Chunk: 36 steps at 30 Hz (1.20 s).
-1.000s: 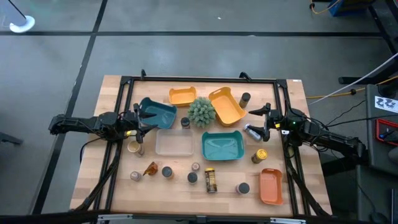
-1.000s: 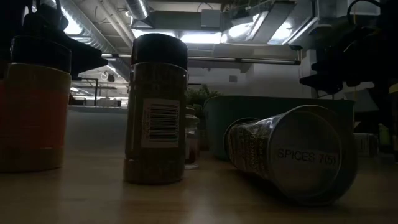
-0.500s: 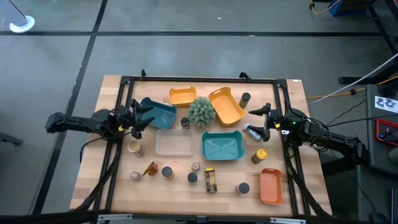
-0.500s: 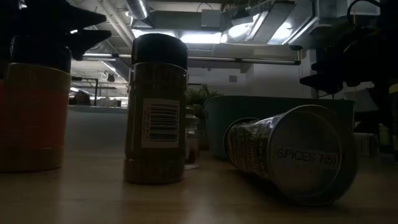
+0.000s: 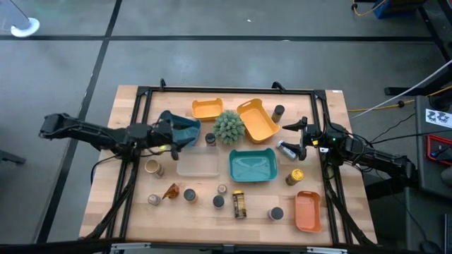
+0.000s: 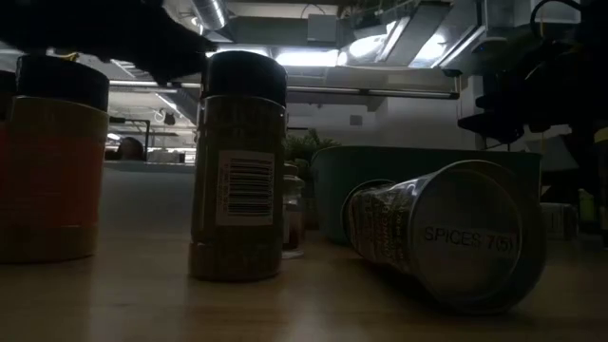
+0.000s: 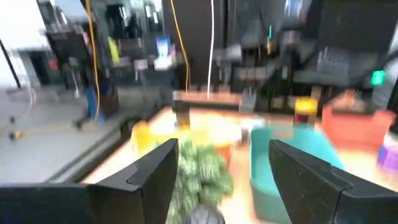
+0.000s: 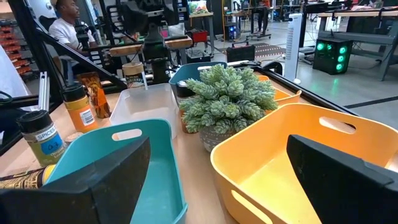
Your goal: Sort spices by type
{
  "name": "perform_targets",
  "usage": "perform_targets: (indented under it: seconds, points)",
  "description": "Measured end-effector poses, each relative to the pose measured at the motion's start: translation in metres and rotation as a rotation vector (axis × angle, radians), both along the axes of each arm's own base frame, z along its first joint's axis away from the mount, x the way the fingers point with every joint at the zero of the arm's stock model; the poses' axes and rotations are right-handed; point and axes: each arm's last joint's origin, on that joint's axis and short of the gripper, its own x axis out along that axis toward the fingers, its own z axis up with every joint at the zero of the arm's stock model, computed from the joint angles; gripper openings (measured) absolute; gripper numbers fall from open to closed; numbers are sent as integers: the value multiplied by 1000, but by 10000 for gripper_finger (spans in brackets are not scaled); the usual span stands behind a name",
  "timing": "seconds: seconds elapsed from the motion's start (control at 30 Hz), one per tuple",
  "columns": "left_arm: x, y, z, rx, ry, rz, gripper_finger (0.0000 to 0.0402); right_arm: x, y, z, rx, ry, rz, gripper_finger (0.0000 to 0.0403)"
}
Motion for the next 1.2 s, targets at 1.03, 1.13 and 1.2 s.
perform_targets:
  seconds: [1.03, 1.13, 1.2]
  points:
    - [71, 29, -26, -318, 476, 190, 235, 0, 0, 0, 4, 3, 0, 376]
    - [71, 28, -27, -318, 491, 191, 235, 0, 0, 0, 4, 3, 0, 376]
    - [70, 28, -27, -320, 495, 182, 235, 0, 0, 0, 4, 4, 1, 376]
